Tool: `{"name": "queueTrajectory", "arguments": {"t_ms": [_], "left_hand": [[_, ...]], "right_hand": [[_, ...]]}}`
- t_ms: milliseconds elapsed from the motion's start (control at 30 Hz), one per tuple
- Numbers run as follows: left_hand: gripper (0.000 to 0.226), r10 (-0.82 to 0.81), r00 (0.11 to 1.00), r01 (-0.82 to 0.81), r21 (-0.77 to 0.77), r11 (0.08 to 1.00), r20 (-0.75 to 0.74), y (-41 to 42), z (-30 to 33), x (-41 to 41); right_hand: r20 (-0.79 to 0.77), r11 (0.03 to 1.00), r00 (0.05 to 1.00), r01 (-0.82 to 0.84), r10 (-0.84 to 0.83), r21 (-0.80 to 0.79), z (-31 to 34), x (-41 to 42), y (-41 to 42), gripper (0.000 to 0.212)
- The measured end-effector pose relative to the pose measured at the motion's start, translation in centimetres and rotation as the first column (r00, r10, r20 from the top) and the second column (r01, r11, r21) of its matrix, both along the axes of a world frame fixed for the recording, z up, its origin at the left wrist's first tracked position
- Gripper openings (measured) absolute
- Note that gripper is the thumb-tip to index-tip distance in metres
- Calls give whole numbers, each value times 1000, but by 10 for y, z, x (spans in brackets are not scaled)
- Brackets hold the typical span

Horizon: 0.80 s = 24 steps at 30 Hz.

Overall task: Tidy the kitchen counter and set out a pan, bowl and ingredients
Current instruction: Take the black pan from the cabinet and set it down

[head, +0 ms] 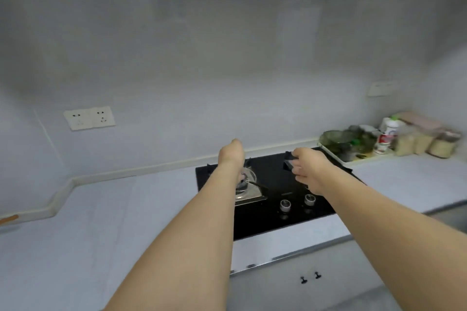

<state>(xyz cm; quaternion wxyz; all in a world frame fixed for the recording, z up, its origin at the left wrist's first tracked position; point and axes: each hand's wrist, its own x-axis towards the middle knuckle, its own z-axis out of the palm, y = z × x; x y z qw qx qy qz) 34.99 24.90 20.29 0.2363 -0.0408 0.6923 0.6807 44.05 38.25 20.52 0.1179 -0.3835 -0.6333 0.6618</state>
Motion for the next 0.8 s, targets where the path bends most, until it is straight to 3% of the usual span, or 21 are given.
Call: {"name": "queueTrajectory", "arguments": {"t_ms": [167, 267, 367, 633, 800], "left_hand": [[20, -177, 981, 174, -47, 984, -81, 94, 32, 60], [33, -292, 939, 276, -105, 955, -180, 160, 55, 98], [20, -362, 898, 325, -179, 929, -250, 215, 72, 123], [33, -616, 654, 509, -347, 788, -440, 377, 99, 177], [48, -660, 580, 532, -392, 751, -478, 460, 100, 177]], "right_hand": [[-55, 982, 981, 187, -186, 17, 30, 88, 80, 38], [-115, 954, 948, 299, -297, -2, 46, 141, 133, 34], [-149, 928, 917, 372, -370, -16, 55, 178, 173, 33], [-141, 872, 868, 487, -476, 53, 66, 237, 300, 39], [-93, 862, 869, 494, -486, 116, 65, 245, 383, 36]]}}
